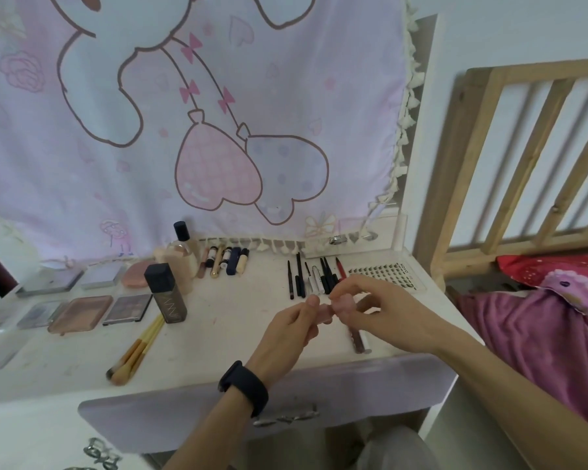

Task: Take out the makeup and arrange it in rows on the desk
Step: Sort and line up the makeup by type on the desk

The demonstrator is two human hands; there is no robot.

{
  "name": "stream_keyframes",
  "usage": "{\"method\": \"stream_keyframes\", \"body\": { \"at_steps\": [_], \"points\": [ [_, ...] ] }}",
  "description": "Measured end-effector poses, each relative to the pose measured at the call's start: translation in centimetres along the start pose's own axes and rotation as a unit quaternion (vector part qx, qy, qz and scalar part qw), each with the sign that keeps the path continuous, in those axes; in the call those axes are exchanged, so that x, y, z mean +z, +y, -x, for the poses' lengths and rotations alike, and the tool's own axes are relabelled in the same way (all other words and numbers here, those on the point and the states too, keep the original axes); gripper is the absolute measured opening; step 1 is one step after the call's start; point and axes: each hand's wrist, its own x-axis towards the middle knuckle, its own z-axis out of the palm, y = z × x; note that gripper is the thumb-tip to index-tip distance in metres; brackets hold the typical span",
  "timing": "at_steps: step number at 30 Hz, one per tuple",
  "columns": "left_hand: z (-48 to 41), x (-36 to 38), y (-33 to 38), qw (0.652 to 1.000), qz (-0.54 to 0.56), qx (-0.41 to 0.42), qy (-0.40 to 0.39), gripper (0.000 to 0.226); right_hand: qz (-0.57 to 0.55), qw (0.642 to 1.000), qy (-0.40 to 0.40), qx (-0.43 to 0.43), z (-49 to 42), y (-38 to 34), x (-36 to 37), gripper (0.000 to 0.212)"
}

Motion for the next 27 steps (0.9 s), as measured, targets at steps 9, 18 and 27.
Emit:
{"method": "stream_keyframes", "body": {
  "at_steps": [9,18,27],
  "points": [
    [0.0,0.3,0.3,0.999,0.036,-0.016,-0.008,0.051,0.008,1.000,0.018,0.012,0.5,-0.4,-0.9,0.015],
    [-0.2,0.7,0.7,0.995,0.093,-0.029,-0.023,0.053,-0.018,0.999,0.038,0.002,1.0,-0.3,-0.6,0.031],
    [-0.2,0.3,0.8,0.990,0.121,-0.068,-0.026,0.057,0.051,0.997,0.038,-0.041,1.2,-0.6,-1.1,0.013]
  ]
}}
